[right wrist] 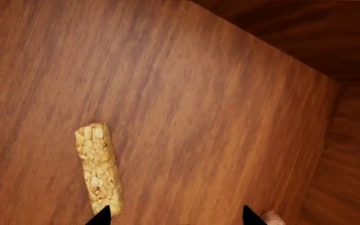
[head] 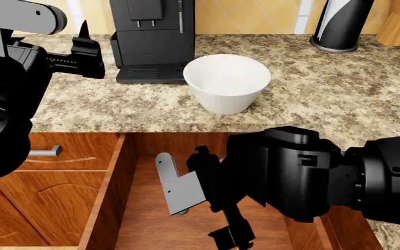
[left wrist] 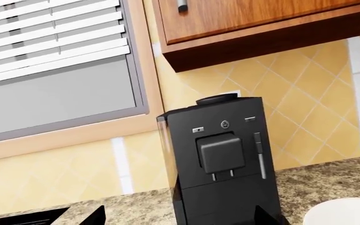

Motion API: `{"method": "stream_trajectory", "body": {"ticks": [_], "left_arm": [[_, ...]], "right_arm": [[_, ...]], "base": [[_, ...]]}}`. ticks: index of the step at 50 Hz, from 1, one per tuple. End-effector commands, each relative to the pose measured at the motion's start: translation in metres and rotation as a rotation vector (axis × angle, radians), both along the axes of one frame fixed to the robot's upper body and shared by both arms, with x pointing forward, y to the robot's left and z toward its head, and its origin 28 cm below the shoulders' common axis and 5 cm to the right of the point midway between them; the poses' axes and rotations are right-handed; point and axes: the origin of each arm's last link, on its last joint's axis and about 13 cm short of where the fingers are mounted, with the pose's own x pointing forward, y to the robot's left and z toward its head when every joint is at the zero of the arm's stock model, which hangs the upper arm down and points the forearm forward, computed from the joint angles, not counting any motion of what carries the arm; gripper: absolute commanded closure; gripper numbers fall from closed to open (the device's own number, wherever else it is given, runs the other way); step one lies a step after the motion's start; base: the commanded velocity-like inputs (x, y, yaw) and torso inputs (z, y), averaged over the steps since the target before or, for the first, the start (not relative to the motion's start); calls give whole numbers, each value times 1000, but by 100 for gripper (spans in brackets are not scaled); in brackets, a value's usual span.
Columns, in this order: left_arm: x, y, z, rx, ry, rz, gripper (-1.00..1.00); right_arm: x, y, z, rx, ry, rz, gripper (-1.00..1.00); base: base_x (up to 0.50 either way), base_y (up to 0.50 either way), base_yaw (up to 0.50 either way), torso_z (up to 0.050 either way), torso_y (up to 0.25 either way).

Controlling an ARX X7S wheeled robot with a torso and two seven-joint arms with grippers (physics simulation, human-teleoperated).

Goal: Place the bar in the bowl and close the drawer.

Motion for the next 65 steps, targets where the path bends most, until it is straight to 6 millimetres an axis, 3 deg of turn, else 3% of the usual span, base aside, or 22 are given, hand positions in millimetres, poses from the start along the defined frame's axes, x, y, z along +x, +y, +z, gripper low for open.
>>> {"method": "stream_trajectory", "body": {"ticks": [1,13,21,45,65], "left_arm": [[2,0,-4,-1,8,3,-100],[4,0,-6,-3,9,2,-100],[4,1,-6,-4,7,3,-100],[0,4,-8,-11,7,9,-100],[6,1,-10,-10,8,7,-100]], "right_arm": [[11,5,-13,-55,33,27,-100],[2,7,-21,-67,91,60,-100],[-17,12,-29,-97,92,108,-100],[-38,25,-74,-78,57,121,-100],[-74,26,-101,-118,86,111,-100]], "base": [[0,0,0,0,0],[0,0,0,0,0],[0,0,0,0,0],[0,0,0,0,0],[0,0,0,0,0]]}}
